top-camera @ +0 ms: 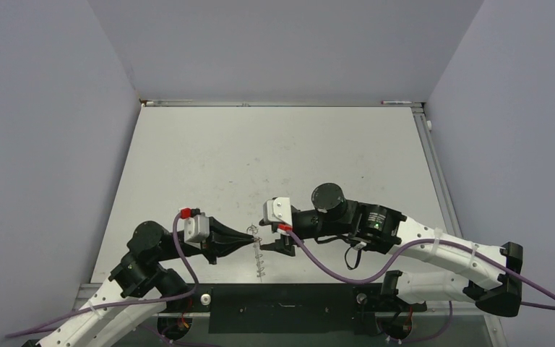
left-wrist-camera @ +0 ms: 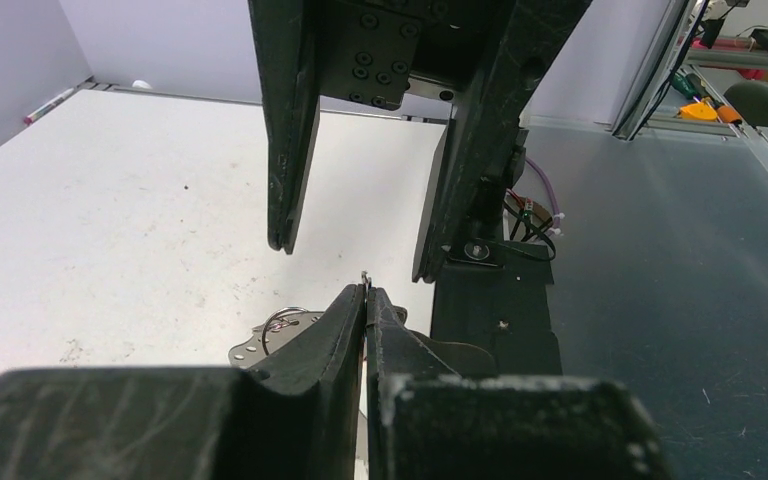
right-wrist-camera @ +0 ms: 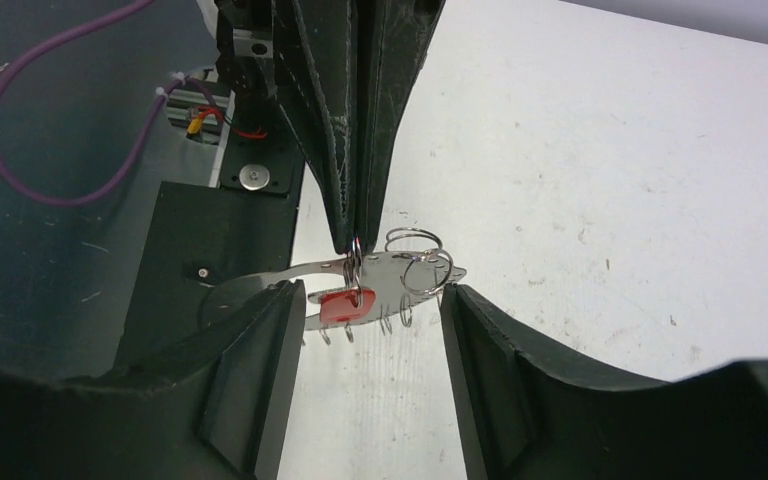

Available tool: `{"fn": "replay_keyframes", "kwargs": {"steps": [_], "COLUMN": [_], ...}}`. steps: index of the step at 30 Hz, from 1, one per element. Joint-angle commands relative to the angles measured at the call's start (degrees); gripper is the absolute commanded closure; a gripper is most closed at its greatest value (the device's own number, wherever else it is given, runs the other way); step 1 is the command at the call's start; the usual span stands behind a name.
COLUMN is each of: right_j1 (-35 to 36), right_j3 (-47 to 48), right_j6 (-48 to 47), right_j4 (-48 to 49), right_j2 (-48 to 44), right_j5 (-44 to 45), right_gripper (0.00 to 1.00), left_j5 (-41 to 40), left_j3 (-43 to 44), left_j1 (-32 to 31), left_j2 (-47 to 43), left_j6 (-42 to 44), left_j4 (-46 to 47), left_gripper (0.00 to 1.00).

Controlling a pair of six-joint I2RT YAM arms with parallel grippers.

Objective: Put the keys on the keyring

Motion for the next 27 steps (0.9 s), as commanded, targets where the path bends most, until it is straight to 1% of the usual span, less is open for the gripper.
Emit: {"fn": "replay_keyframes", "kwargs": {"steps": [1,4,8,15,21,25,27], "right_j1": [-0.7,-1.26,-1.87,-2.04,-2.29,-2.48,-2.57], "right_j3": [-3.09,-5.33,-6.16,-5.56,-5.11,-4.94,-4.8], "right_j6": [1.05,2.23,2.91,2.98,2.85,2.94,2.93], "right_j4": [7.76,10.96,12.28,12.46,12.89,13.42,13.54], "right_j2": [-4.54,-5.98,-5.63,-3.5,-2.18,-1.21,-0.79], "right_j5": [0.55,-0.72,-3.89,-7.12,-7.68,-8.05,-8.05], "right_gripper": [0.47,0.53,0.58,0.62,0.66,0.68,0.71], "left_j5": [-0.94,-1.0,-0.72,0.16,0.43,0.91,1.07], "left_j3": [1.64,1.34,1.06,0.92,0.79,0.72,0.72], "left_j1": [0.59,0.67,0.85,1.03,1.03,1.06,1.03], "left_j2": [-1.56,-2.54,-3.18,-2.85,-2.85,-2.6,-2.6], "left_j6": [-0.38,-0.49,-0.74,-0.41,-0.32,-0.4,-0.48], "left_j4": [2.71,3.28,3.85,3.68,3.75,3.7,3.7], "left_gripper": [1.0,1.0,1.0,1.0,1.0,1.0,1.0]}}
